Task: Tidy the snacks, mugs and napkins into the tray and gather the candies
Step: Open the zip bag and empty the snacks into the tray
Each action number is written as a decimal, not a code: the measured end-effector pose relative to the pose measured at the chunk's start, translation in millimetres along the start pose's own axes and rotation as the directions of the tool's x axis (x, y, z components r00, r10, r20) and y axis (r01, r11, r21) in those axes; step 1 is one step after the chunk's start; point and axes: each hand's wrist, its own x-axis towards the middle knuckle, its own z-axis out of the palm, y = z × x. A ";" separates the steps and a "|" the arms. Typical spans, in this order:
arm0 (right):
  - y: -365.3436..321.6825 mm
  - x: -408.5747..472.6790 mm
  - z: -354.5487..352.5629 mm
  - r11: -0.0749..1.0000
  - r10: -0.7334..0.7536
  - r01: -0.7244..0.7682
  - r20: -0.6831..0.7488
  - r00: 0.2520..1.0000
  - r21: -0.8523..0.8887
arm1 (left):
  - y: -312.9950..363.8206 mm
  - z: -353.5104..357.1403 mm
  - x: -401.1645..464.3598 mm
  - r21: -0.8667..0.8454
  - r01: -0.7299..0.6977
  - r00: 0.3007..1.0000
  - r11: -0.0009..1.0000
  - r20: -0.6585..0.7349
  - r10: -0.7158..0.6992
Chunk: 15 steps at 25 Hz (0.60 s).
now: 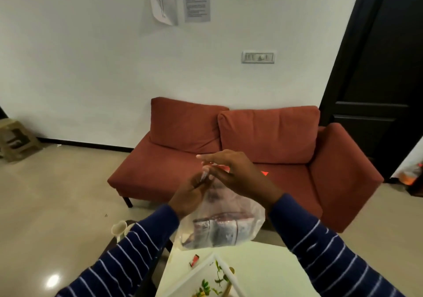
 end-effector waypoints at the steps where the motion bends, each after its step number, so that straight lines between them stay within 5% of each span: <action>1: -4.8 7.5 4.8 1.000 -0.015 0.016 -0.050 0.999 0.012 | 0.7 -2.7 2.0 0.041 -0.030 1.000 0.999 0.009 0.029; 5: -17.4 26.1 17.3 0.973 0.136 -0.080 -0.259 0.956 0.216 | 17.8 -20.4 3.3 0.106 -0.177 0.984 0.978 0.016 0.176; 15: -46.9 35.6 12.2 0.946 0.244 -0.163 -0.285 0.927 0.280 | 36.4 -24.1 -4.4 0.043 -0.298 0.935 0.954 -0.187 0.300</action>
